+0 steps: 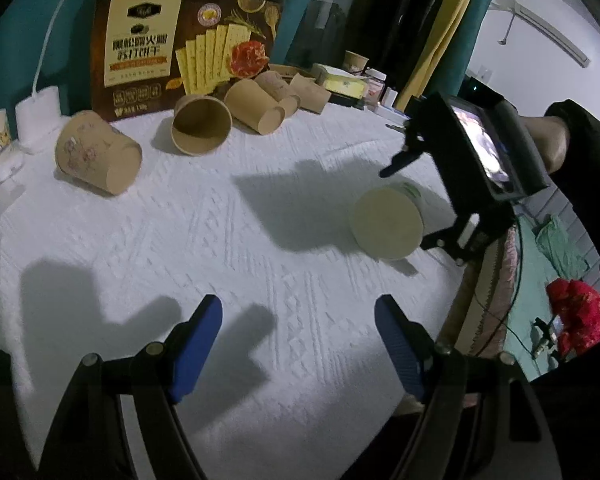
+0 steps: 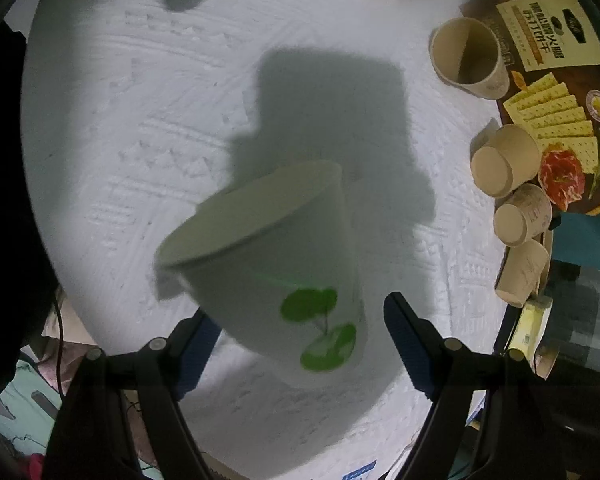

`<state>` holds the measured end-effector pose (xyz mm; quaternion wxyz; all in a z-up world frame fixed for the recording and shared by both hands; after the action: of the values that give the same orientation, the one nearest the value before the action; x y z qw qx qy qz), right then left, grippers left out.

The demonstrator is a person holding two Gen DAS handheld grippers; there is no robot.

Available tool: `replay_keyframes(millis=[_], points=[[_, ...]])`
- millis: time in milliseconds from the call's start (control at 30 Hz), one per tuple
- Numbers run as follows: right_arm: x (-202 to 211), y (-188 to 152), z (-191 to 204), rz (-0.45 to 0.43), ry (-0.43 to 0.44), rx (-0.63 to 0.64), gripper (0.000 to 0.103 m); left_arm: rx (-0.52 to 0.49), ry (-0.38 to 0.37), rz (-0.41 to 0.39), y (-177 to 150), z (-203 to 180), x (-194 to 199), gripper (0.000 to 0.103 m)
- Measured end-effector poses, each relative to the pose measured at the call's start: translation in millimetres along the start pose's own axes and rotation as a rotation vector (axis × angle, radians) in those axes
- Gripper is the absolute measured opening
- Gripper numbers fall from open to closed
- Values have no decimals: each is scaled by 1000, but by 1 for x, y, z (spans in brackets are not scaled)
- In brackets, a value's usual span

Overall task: Flip cup upright
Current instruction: 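Lift the white cup with the right gripper and rotate it rim-up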

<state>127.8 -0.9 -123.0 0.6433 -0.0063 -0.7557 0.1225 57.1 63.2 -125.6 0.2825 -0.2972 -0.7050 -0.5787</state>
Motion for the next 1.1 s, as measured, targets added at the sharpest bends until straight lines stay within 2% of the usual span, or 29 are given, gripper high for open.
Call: replay_keyframes(millis=[100, 200, 433, 567, 767, 867, 933, 1100], points=[[1, 3, -4, -16, -8, 1, 79, -1, -10, 4, -4, -1, -1, 79], [2, 5, -6, -11, -5, -8, 59, 9, -21, 5, -5, 0, -2, 79], [2, 6, -11, -42, -18, -96, 59, 15, -45, 18, -9, -3, -5, 79], [9, -3, -23, -110, -41, -229, 59, 28, -52, 6, -8, -5, -2, 79], [26, -33, -58, -278, -16, -606, 59, 46, -53, 4, -3, -7, -3, 79], [35, -57, -68, -417, -18, -813, 59, 43, -65, 3, 0, -11, -5, 79], [41, -76, -70, -556, 4, -964, 59, 34, -75, 8, 2, -15, -7, 79], [40, -106, -61, -768, -12, -1191, 59, -2, -67, 22, 4, -25, -11, 79]])
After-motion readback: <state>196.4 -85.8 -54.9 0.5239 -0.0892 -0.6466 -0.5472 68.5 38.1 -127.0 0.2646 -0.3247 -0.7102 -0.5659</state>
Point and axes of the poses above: each gripper's, at about its wrist camera, not at the fingertips, and x roughly against the way its jaws point, z to its left, y to its top, the point moved 3 cm from there along -x, roughly the way its jaws point, and after that the axes turned 9 degrees about y, right-handed, at the moved point
